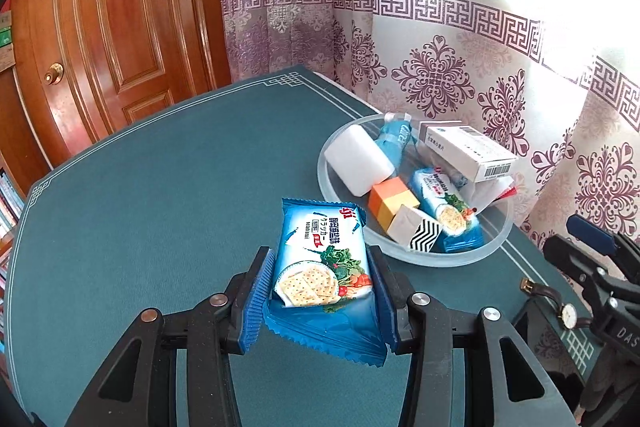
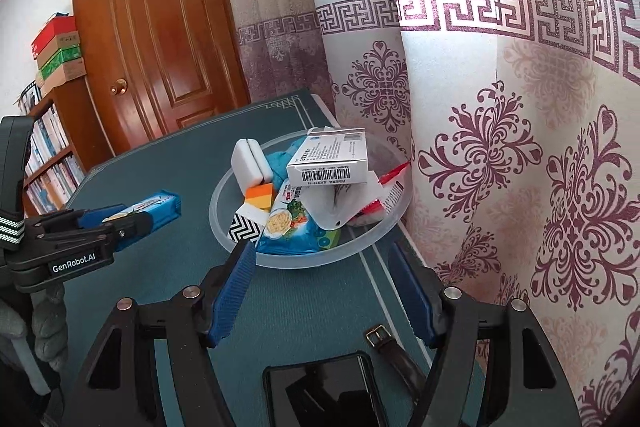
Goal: Organize objects
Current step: 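Carry the cracker packet into the bowl and open the left gripper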
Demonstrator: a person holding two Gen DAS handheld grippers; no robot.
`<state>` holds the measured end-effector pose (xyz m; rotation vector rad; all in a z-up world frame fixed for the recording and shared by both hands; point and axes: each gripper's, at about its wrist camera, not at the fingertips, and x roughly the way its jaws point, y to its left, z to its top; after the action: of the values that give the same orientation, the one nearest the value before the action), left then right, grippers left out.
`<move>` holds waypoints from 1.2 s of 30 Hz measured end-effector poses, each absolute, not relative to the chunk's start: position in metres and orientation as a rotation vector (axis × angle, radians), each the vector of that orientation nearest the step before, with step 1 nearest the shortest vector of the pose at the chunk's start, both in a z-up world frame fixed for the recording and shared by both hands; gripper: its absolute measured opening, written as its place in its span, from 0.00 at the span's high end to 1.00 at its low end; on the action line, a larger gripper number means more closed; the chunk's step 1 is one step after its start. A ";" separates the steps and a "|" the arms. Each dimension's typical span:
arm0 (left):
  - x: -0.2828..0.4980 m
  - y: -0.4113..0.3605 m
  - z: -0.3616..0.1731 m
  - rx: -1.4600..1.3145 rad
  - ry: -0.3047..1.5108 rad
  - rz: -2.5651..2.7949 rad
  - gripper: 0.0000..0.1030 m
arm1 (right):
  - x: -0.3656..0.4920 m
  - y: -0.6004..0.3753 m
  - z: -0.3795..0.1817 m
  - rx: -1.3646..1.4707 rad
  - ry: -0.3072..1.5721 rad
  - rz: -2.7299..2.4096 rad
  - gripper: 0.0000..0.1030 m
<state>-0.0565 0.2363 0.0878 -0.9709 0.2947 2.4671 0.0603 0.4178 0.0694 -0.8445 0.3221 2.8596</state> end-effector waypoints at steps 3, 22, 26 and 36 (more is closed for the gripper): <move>-0.057 0.252 0.092 -0.951 0.300 2.452 0.52 | 0.061 0.421 0.067 -0.851 0.337 2.856 0.32; -0.088 0.327 0.075 -0.949 0.284 2.352 0.52 | 0.054 0.431 0.051 -0.910 0.415 2.841 0.32; -0.092 0.332 0.070 -0.957 0.276 2.335 0.52 | 0.053 0.432 0.050 -0.916 0.422 2.836 0.32; -0.096 0.338 0.061 -0.976 0.269 2.318 0.51 | 0.052 0.431 0.047 -0.937 0.430 2.828 0.32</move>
<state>-0.0962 0.3381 0.0613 -0.9757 0.2689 2.3176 0.0516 0.4307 0.0467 -0.9374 0.4304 2.8284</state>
